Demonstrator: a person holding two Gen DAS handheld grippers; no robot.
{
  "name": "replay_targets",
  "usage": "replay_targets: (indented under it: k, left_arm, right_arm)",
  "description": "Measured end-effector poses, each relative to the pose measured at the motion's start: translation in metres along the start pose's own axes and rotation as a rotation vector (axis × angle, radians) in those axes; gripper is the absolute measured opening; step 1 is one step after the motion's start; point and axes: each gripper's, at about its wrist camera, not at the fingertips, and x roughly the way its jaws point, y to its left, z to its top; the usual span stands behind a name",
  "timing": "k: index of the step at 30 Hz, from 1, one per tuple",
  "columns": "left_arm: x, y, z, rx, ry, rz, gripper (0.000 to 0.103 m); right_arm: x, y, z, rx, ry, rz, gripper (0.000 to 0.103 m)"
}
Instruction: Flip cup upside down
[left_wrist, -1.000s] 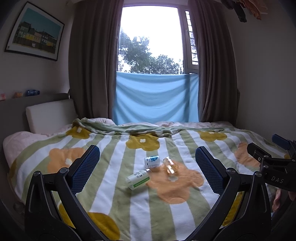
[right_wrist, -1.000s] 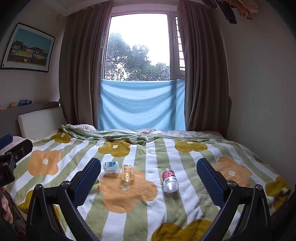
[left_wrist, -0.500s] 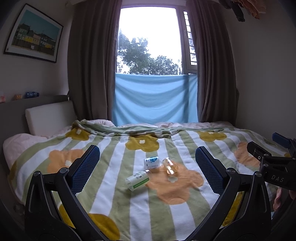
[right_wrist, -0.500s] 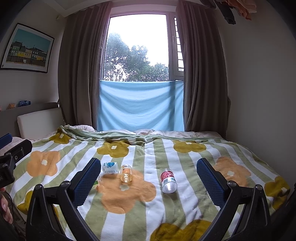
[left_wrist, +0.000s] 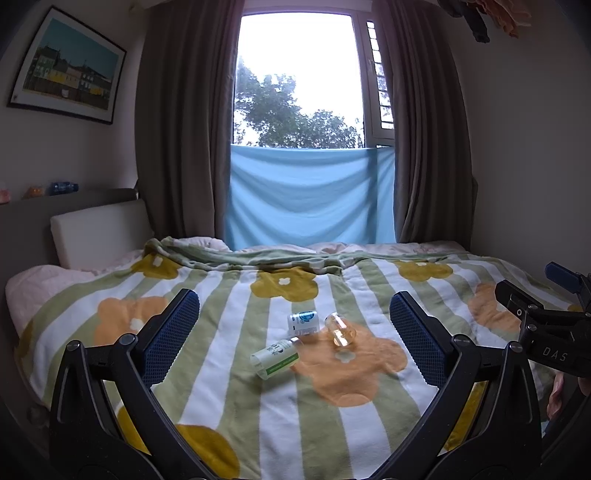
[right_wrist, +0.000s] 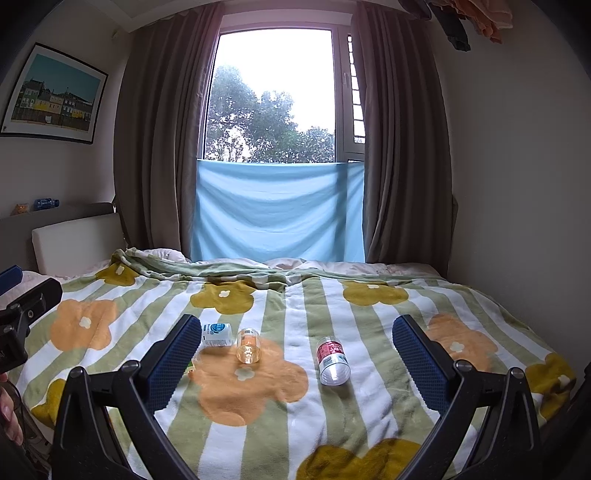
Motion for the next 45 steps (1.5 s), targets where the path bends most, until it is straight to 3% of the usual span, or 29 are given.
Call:
replay_targets:
  k: [22, 30, 39, 45]
  left_arm:
    - [0.002, -0.004, -0.003, -0.005, 0.008, -0.005, 0.103]
    - [0.017, -0.006, -0.006, -0.011, 0.044, -0.016, 0.103]
    - [0.063, -0.007, -0.014, -0.028, 0.141, -0.039, 0.103]
    - [0.126, -0.016, -0.028, -0.01, 0.289, -0.087, 0.103]
  right_arm:
    - [-0.001, 0.0, -0.001, 0.004, 0.003, 0.003, 0.103]
    - [0.011, -0.009, -0.007, 0.005, 0.036, 0.003, 0.103]
    - [0.06, -0.022, -0.01, 0.008, 0.139, 0.024, 0.103]
    - [0.129, -0.03, -0.014, -0.042, 0.261, 0.06, 0.103]
